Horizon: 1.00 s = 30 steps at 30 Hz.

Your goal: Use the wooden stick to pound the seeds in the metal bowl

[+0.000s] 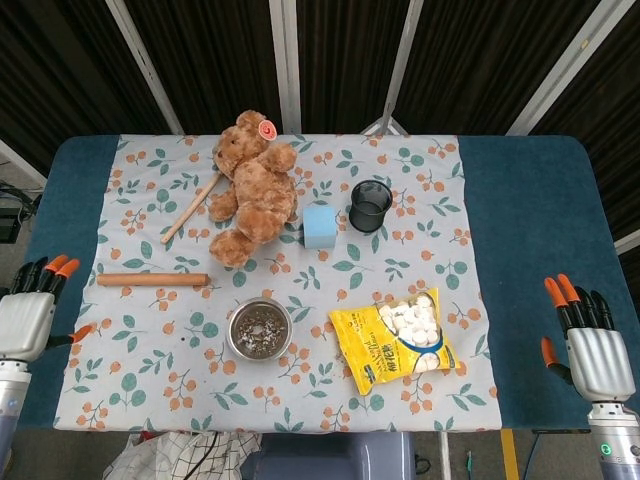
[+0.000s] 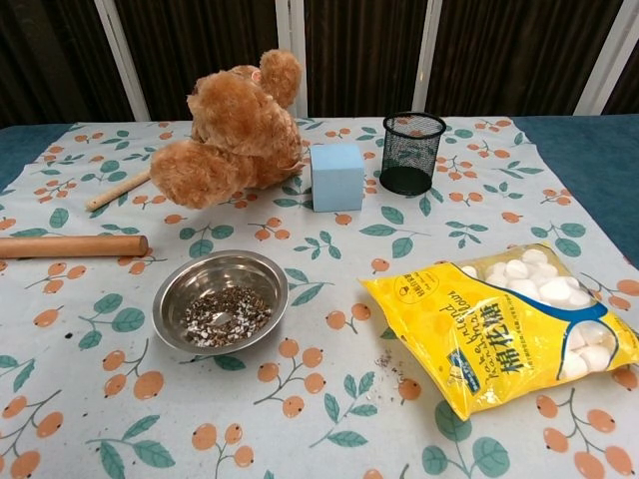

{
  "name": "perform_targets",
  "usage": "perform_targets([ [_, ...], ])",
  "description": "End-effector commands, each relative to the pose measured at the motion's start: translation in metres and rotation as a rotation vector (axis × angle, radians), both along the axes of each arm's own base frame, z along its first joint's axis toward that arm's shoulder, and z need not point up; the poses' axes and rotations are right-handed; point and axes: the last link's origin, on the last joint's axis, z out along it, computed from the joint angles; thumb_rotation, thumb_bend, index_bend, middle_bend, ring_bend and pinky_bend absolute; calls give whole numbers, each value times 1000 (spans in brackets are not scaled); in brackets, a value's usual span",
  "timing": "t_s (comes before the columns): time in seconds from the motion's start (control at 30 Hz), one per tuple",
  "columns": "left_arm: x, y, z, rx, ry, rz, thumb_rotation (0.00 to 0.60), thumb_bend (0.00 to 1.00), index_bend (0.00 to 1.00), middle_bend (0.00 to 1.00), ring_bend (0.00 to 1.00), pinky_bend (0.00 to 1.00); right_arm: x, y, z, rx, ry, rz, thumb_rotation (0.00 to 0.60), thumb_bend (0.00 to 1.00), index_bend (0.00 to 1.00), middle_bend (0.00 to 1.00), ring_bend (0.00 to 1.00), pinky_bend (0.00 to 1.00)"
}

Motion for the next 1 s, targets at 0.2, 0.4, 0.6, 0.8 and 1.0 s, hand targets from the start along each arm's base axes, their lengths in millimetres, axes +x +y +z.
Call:
perform_targets([
  [0.2, 23, 62, -41, -84, 2, 33, 600, 323, 279, 299, 3, 0, 0, -4, -1, 5, -3, -8, 600, 507, 0, 0, 0, 0],
  [0.4, 31, 92, -71, -115, 34, 69, 600, 347, 312, 328, 11, 0, -1, -7, -1, 11, -5, -16, 600, 507, 0, 0, 0, 0],
  [0.6, 41, 110, -94, -141, 63, 72, 600, 359, 323, 330, 11, 0, -1, -9, -1, 15, -5, -22, 600, 507, 0, 0, 0, 0],
  [0.8, 52, 116, -116, -177, 69, 64, 600, 366, 346, 336, 11, 0, 0, -9, 0, 14, -7, -20, 600, 507, 0, 0, 0, 0],
  [1.0, 59, 113, -132, -206, 75, 53, 600, 375, 385, 336, 11, 0, -1, -9, 0, 17, -9, -21, 600, 507, 0, 0, 0, 0],
])
